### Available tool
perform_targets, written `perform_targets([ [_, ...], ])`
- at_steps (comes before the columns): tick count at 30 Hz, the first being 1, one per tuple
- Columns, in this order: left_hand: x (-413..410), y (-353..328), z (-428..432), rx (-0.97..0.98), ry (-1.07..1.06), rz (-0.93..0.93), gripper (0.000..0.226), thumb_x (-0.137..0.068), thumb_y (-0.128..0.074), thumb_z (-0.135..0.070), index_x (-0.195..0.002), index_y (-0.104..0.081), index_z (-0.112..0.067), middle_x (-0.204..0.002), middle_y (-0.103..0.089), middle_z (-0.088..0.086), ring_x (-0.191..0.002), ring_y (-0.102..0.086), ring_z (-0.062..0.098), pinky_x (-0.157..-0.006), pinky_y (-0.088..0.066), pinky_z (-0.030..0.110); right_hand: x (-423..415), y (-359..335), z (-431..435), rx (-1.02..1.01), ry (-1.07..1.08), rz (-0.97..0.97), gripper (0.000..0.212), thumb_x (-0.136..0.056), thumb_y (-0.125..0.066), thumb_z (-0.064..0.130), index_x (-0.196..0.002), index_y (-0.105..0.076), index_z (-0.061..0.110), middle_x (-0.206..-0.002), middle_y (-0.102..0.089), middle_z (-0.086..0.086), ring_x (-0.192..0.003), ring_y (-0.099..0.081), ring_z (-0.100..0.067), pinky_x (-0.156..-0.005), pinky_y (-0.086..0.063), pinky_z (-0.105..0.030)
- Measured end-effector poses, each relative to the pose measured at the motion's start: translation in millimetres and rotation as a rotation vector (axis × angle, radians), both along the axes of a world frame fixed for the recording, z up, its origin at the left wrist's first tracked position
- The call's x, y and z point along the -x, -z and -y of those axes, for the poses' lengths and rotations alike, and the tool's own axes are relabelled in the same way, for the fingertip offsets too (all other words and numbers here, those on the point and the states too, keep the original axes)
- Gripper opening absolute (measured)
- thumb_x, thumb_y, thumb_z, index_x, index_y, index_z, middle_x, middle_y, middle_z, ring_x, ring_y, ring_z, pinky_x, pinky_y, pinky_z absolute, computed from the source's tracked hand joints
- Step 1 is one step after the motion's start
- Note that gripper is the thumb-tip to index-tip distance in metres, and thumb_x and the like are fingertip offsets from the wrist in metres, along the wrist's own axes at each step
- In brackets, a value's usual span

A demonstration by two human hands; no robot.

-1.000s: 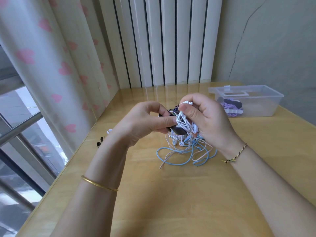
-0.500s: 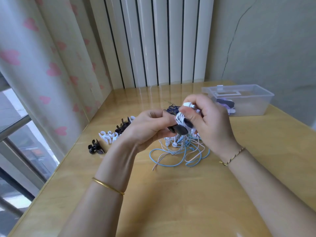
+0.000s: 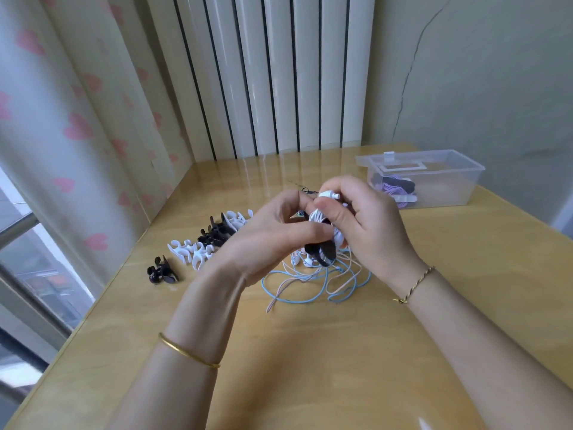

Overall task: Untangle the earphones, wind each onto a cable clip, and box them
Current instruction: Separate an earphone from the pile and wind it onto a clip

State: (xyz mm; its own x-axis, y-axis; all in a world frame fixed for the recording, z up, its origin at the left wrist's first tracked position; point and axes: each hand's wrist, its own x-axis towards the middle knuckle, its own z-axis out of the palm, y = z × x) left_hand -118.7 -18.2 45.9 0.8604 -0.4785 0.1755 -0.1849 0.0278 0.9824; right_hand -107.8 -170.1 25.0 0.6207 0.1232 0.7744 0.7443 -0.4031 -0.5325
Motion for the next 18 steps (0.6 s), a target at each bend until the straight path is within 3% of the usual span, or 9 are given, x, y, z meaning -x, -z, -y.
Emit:
perform_targets([
  [2,-1,-1,3,-0.088,-0.084,0.020,0.034,-0.061,-0.063,-0.008,-0.091,-0.048,-0.005,-0.061,-0.062,0.005,-0.054,-0.057,0.022,-0.060,-0.045,0.033,-2,2,1,0.013,0.011,-0.032,0.026,-0.090,-0.056,0.035,-0.087,-0.060,0.009,-0.068,-0.053,0.012,-0.062,-0.049,-0.006,-0.056,-0.036,-0.010],
  [6,0,0,13,-0.109,-0.180,0.033,0.032,-0.063,-0.052,-0.008,-0.095,-0.052,-0.005,-0.054,-0.055,0.001,-0.048,-0.049,0.016,-0.051,-0.041,0.027,-7,3,1,0.047,0.072,-0.024,0.035,-0.087,-0.048,0.045,-0.090,-0.058,0.012,-0.068,-0.050,0.016,-0.061,-0.048,-0.004,-0.055,-0.037,-0.012],
  [10,-1,4,18,-0.062,-0.212,0.051,0.036,-0.066,-0.051,-0.009,-0.101,-0.057,-0.002,-0.058,-0.054,0.003,-0.049,-0.048,0.016,-0.050,-0.040,0.026,-8,6,1,0.089,0.161,0.046,0.041,-0.088,-0.046,0.046,-0.091,-0.059,0.007,-0.076,-0.056,0.003,-0.068,-0.052,-0.019,-0.060,-0.042,-0.031],
  [15,-4,4,25,-0.034,-0.285,0.051,0.007,-0.086,-0.053,0.001,-0.092,-0.057,0.000,-0.053,-0.050,-0.004,-0.044,-0.042,0.012,-0.043,-0.035,0.020,-10,8,-4,0.087,0.262,0.128,0.040,-0.090,-0.045,0.041,-0.090,-0.060,0.004,-0.075,-0.059,-0.004,-0.064,-0.052,-0.024,-0.058,-0.041,-0.034],
  [18,-5,4,28,-0.040,-0.322,0.066,0.014,-0.088,-0.047,0.002,-0.082,-0.054,-0.009,-0.056,-0.048,-0.003,-0.043,-0.038,0.010,-0.042,-0.030,0.020,-11,8,-6,0.089,0.341,0.181,0.038,-0.090,-0.046,0.038,-0.090,-0.061,0.003,-0.073,-0.059,-0.005,-0.061,-0.049,-0.023,-0.055,-0.037,-0.032],
])
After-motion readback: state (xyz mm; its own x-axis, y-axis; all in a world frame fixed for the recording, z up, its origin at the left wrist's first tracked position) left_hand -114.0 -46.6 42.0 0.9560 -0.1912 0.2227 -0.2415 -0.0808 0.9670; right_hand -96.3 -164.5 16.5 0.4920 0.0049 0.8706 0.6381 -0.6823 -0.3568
